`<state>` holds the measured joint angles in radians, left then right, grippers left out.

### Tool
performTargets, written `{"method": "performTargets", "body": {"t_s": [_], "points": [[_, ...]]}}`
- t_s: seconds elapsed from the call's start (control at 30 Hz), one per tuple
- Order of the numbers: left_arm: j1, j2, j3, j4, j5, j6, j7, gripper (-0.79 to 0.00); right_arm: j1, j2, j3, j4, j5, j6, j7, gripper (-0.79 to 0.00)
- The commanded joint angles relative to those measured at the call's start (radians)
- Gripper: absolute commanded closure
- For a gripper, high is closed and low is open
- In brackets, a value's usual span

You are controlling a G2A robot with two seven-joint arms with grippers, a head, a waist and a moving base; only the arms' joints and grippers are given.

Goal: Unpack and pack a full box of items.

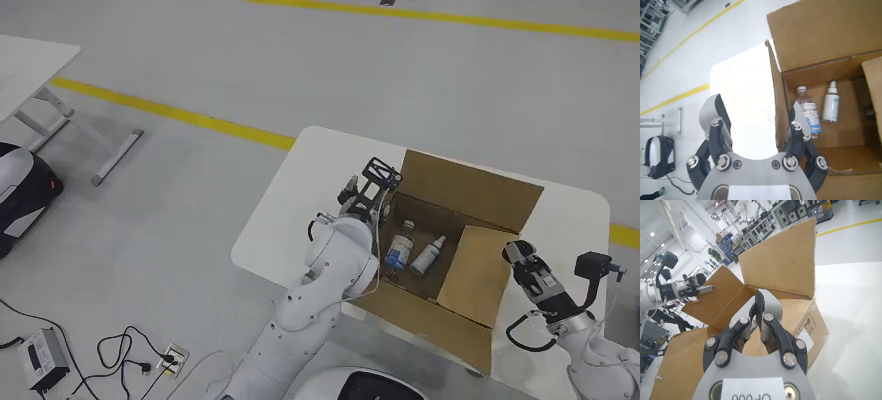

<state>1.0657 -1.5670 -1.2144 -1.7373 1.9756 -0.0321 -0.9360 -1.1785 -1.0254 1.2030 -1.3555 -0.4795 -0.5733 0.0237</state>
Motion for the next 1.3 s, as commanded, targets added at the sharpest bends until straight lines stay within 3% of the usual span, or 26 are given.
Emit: {"method": "performTargets", "body": {"t_s": [0.0, 0.07, 0.2, 0.63, 0.97, 1.1, 1.27], "points": [[-0.007, 0.005, 0.007, 0.012, 0.127, -0.002, 0.018, -0.785, 0.009, -0.002, -0.011, 0.011, 0.0, -0.008, 0.031, 0.0], [-0.008, 0.01, 0.018, 0.03, 0.25, 0.008, 0.039, -0.785, 0.021, -0.006, -0.02, 0.026, -0.002, -0.008, 0.049, 0.0], [-0.014, 0.009, 0.009, 0.07, 0.287, 0.011, 0.028, -0.785, 0.034, -0.013, -0.03, 0.047, 0.0, -0.008, 0.06, 0.0], [-0.045, 0.003, -0.043, 0.216, 0.246, 0.039, 0.032, -0.785, 0.046, -0.024, -0.026, 0.076, -0.004, -0.018, 0.079, 0.0], [-0.037, -0.002, -0.038, 0.263, 0.257, 0.04, 0.043, -0.785, 0.047, -0.029, -0.013, 0.081, -0.01, -0.032, 0.092, -0.003], [-0.033, -0.007, -0.037, 0.232, 0.214, 0.045, 0.043, -0.785, 0.042, -0.03, 0.006, 0.075, -0.002, -0.045, 0.071, -0.018], [-0.027, -0.016, -0.008, 0.09, 0.144, 0.031, 0.075, -0.785, 0.01, -0.022, 0.071, 0.066, -0.036, -0.038, -0.007, 0.0]]}}
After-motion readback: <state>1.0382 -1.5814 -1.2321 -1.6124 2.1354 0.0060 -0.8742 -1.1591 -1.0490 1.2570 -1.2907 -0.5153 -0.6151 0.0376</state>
